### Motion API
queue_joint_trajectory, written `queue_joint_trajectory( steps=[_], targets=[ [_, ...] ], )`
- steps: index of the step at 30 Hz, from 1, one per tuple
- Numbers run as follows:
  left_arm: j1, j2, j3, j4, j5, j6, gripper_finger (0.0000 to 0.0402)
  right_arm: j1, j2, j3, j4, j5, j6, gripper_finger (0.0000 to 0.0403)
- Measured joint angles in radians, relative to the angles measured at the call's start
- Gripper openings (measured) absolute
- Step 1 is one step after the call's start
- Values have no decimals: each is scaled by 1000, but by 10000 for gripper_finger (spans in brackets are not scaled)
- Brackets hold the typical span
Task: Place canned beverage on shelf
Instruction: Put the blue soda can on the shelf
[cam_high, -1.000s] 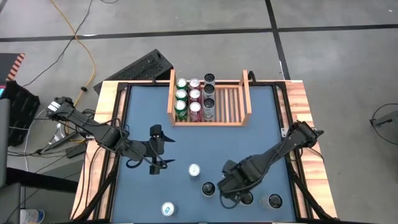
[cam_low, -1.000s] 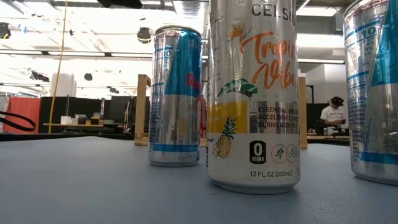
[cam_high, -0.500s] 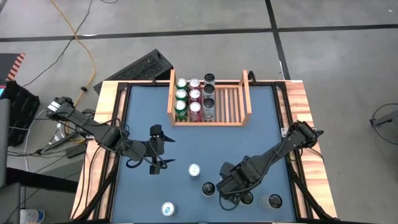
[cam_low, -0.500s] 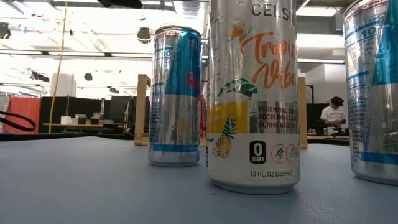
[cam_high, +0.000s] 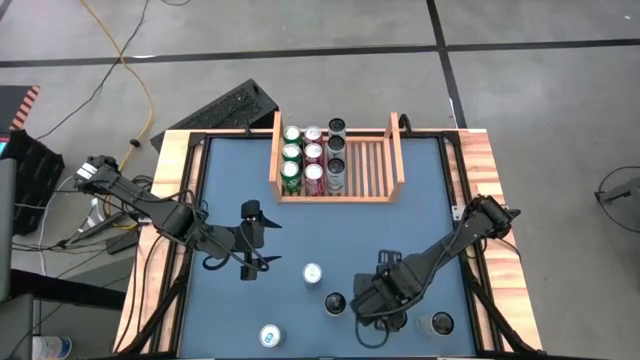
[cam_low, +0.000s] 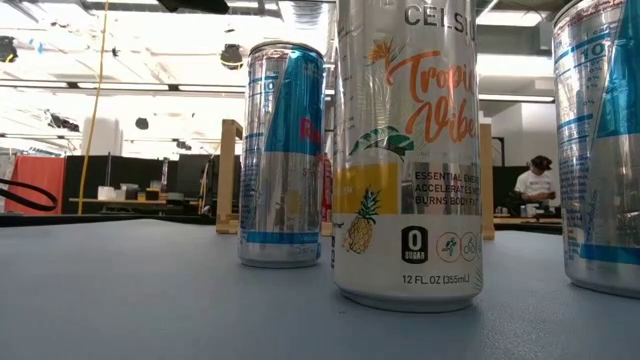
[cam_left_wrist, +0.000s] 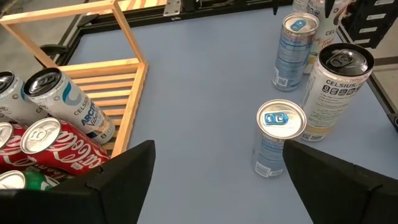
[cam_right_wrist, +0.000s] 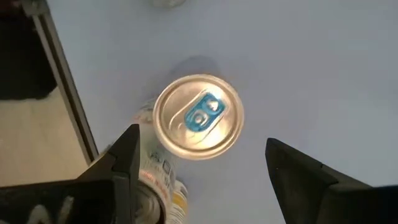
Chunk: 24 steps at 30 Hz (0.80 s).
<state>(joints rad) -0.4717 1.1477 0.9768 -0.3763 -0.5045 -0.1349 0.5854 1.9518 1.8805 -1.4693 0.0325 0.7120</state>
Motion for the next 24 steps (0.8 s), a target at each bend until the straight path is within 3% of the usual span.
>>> queue_joint_trajectory(
  steps=[7, 24],
  targets=[
    [0, 0, 0, 0, -11, -2, 341, -4, 0, 0, 16, 31, -21, 251],
    [0, 0, 0, 0, -27, -20, 341, 11, 0, 0, 33, 80, -247, 250]
  ],
)
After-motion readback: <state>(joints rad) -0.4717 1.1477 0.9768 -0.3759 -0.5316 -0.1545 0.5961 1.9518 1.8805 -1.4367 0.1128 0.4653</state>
